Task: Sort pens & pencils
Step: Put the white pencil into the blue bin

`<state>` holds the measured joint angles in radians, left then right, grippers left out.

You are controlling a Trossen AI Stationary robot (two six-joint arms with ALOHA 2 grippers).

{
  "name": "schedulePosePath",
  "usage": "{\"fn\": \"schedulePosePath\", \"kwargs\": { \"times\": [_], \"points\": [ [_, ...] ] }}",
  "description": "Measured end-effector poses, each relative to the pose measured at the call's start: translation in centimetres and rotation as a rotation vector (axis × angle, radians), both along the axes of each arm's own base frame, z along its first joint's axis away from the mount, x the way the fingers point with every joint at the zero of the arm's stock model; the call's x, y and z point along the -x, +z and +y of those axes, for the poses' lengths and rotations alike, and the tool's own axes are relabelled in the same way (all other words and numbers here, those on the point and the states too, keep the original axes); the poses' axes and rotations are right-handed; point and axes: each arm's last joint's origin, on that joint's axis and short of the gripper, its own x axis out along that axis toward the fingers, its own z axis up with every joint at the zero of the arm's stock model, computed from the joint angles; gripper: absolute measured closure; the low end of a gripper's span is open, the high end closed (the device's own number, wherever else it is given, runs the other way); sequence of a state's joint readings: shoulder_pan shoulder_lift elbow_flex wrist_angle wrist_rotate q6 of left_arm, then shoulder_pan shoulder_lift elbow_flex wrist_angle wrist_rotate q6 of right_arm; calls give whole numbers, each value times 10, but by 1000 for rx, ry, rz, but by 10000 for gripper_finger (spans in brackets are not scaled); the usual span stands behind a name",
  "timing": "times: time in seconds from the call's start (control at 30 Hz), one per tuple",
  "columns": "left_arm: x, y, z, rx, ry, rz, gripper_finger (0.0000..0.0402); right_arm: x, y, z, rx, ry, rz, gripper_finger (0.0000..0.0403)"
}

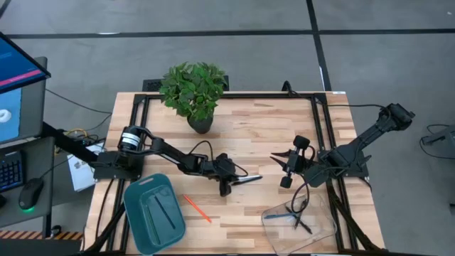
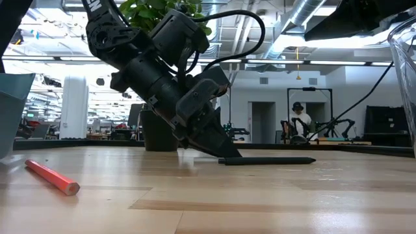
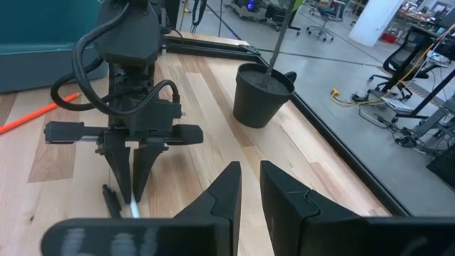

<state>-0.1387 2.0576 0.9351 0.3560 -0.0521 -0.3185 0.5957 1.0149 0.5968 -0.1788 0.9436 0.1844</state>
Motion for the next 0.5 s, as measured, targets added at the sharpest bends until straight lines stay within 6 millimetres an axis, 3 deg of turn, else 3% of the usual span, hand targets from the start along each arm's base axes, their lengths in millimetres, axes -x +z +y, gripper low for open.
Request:
{"fn": "schedulePosePath", "kwargs": {
  "times": [0.5],
  "points": [
    [-4,-7,-3,4,-1,-41,397,0,0,1,0,6,0,328]
  ]
}}
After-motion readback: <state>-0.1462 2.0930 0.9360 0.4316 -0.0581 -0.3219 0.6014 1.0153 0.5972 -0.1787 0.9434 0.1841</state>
